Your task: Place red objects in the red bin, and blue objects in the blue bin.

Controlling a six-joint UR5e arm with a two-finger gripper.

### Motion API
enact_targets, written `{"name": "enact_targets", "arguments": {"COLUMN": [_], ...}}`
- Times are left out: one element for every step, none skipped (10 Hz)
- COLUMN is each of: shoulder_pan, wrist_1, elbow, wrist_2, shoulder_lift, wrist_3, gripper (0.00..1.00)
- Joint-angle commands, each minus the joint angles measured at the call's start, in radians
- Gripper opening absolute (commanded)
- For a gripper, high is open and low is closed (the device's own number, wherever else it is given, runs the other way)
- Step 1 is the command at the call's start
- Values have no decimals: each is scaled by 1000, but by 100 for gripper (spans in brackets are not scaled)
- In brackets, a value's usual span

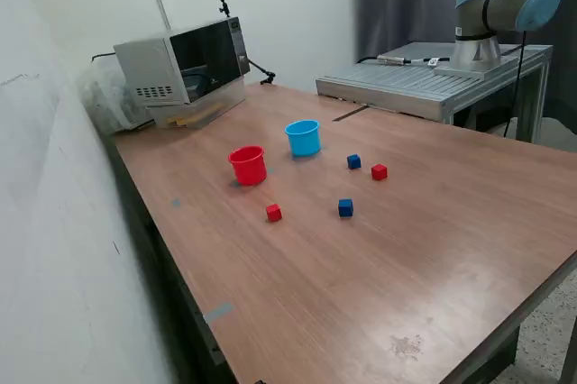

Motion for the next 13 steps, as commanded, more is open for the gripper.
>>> {"name": "enact_targets", "arguments": {"shoulder_pan": [0, -3, -3, -23, -70, -92, -92, -97, -95, -94, -86, -77, -75], "wrist_1": [-102, -184, -233, -317, -400, -451, -523, -615, -681, -754, -816, -866, -908], "elbow": [-85, -134, -174, -187, -176, -166, -103, -15, 55, 130, 182, 213, 229], "wrist_2": [4, 7, 7, 7, 7, 8, 13, 13, 11, 11, 13, 13, 13], "shoulder_lift": [50, 93, 132, 168, 207, 250, 271, 267, 269, 276, 299, 342, 386], "wrist_3": [12, 32, 85, 119, 136, 163, 170, 193, 220, 236, 242, 247, 248], "gripper": [100, 100, 100, 100, 100, 100, 100, 100, 100, 100, 100, 100, 100]}}
